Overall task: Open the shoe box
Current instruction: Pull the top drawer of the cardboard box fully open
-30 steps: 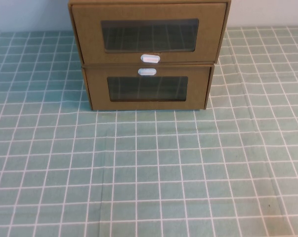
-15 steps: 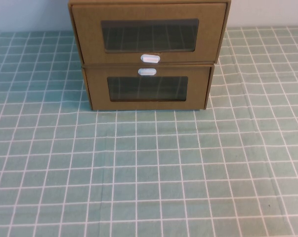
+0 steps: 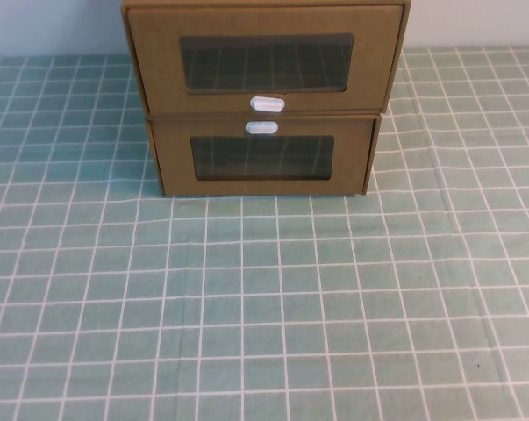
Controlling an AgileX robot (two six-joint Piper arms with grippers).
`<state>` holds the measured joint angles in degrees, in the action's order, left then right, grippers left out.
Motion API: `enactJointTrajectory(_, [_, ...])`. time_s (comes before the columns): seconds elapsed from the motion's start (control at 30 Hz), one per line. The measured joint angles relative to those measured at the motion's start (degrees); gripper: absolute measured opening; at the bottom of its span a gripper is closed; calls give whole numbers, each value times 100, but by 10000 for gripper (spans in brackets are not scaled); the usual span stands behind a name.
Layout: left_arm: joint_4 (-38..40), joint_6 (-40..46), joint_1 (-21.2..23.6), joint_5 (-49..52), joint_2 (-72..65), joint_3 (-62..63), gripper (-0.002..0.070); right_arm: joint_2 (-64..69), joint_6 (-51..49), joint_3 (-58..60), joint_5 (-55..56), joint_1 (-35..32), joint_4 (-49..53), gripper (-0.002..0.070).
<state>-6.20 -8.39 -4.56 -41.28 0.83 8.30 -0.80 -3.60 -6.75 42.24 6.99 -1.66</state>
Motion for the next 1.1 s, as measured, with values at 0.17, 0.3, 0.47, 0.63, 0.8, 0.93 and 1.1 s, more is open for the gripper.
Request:
enactJointTrajectory(0.17, [10, -4, 0, 558, -332, 1507, -5, 73, -373, -1453, -591, 0, -3, -13])
enactJointTrajectory(0.3, [20, -16, 0, 1175, -1048, 2635, -5, 607, -742, -2843, -1209, 0, -3, -13])
enactJointTrajectory(0.47, [20, -144, 0, 2715, -2083, 3895, -5, 1648, -821, -4548, -3327, 0, -3, -13])
enactJointTrajectory(0.63, [20, -629, 0, 4828, -3196, 5025, -5, 2958, -834, -6117, -5992, 0, -3, -13])
enactJointTrajectory(0.8, [-143, -735, 0, 5642, -3987, 5248, -5, 4002, -634, -6495, -7253, 0, 166, -13])
enactJointTrajectory(0.93, [-117, -783, 0, 5653, -4464, 5248, -5, 4514, -142, -6495, -7460, 0, 197, -13])
enactJointTrajectory(1.1, [491, -798, 0, 5886, -5031, 5248, -5, 4957, -61, -6495, -7422, 0, -250, -13])
